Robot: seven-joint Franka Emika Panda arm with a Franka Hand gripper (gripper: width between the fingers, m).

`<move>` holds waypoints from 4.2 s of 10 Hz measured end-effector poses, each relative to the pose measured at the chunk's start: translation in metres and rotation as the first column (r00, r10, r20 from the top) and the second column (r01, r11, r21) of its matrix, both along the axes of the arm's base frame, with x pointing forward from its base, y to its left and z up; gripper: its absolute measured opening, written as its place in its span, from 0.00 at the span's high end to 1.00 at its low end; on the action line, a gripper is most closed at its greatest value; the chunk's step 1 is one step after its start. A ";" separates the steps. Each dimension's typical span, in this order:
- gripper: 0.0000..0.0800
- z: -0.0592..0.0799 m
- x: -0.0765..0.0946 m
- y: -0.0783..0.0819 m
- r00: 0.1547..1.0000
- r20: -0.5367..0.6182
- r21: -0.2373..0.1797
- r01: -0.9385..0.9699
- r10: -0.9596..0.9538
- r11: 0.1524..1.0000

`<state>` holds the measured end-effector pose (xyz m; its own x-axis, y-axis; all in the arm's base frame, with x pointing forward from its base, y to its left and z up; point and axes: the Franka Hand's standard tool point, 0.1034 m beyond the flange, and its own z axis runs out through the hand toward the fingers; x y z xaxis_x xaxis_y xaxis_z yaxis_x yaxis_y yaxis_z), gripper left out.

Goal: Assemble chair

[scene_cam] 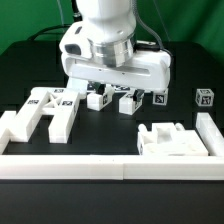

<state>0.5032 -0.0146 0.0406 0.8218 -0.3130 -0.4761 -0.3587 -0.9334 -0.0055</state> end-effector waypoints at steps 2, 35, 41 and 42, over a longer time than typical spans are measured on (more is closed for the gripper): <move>0.19 -0.002 -0.005 -0.002 0.993 -0.118 0.032 0.002 0.002 0.999; 0.64 0.000 0.025 0.026 0.964 -0.252 0.079 -0.060 0.078 0.995; 0.64 0.054 0.074 0.056 0.983 0.097 -0.037 -0.151 0.154 0.988; 0.64 0.053 0.084 0.056 0.965 0.215 -0.066 -0.140 0.151 0.988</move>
Offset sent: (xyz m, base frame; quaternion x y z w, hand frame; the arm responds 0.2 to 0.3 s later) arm -0.0069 0.0215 -0.0028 -0.0177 -0.1065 -0.0469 0.9930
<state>0.5867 0.0412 0.0936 0.9426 -0.2015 -0.2662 -0.2145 -0.9765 -0.0207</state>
